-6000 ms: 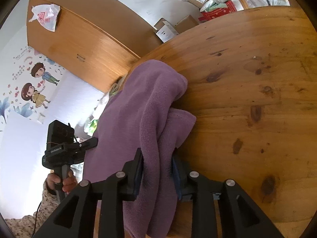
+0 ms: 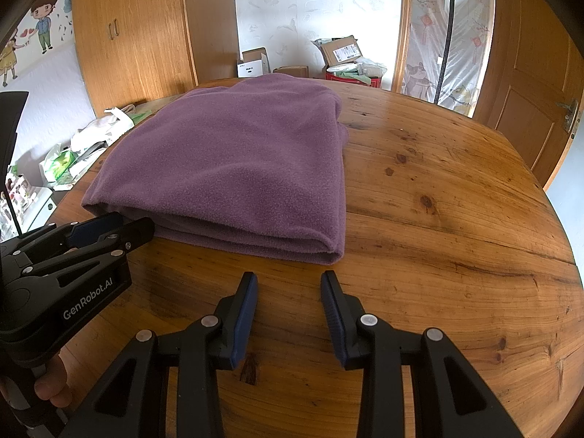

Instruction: Fold clothes

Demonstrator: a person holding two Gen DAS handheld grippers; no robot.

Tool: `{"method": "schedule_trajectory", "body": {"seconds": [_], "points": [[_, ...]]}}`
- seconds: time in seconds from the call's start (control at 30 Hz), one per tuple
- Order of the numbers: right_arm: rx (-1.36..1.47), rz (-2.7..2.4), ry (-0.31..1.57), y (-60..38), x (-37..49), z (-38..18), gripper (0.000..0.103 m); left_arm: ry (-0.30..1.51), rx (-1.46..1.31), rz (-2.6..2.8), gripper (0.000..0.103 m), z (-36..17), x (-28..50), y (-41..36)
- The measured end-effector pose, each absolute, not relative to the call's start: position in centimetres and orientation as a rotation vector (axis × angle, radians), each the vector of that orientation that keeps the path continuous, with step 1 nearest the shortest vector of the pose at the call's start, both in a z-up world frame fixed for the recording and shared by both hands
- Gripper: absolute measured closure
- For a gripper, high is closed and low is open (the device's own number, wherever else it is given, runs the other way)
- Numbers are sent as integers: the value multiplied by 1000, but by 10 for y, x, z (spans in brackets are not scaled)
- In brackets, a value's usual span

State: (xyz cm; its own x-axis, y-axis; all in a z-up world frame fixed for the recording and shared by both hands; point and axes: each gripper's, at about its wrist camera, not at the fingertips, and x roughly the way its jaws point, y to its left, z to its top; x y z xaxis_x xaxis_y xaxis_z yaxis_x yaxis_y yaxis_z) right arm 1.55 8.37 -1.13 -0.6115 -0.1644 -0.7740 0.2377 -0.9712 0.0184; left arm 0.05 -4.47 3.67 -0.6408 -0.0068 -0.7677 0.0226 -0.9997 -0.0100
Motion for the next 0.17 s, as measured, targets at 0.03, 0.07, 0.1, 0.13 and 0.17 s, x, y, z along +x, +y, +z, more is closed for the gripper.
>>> {"method": "schedule_trajectory", "body": {"seconds": [0.03, 0.07, 0.1, 0.13, 0.17], "points": [[1251, -2632, 126, 84, 16, -11, 66, 29, 1324, -2831, 67, 37, 1, -45], [1251, -2632, 126, 84, 16, -11, 66, 29, 1324, -2830, 67, 37, 1, -45], [1251, -2632, 126, 84, 16, -11, 66, 29, 1324, -2830, 67, 37, 1, -45], [1251, -2632, 126, 84, 16, -11, 66, 29, 1324, -2830, 67, 37, 1, -45], [1251, -2632, 126, 84, 16, -11, 66, 29, 1324, -2830, 67, 37, 1, -45]]}}
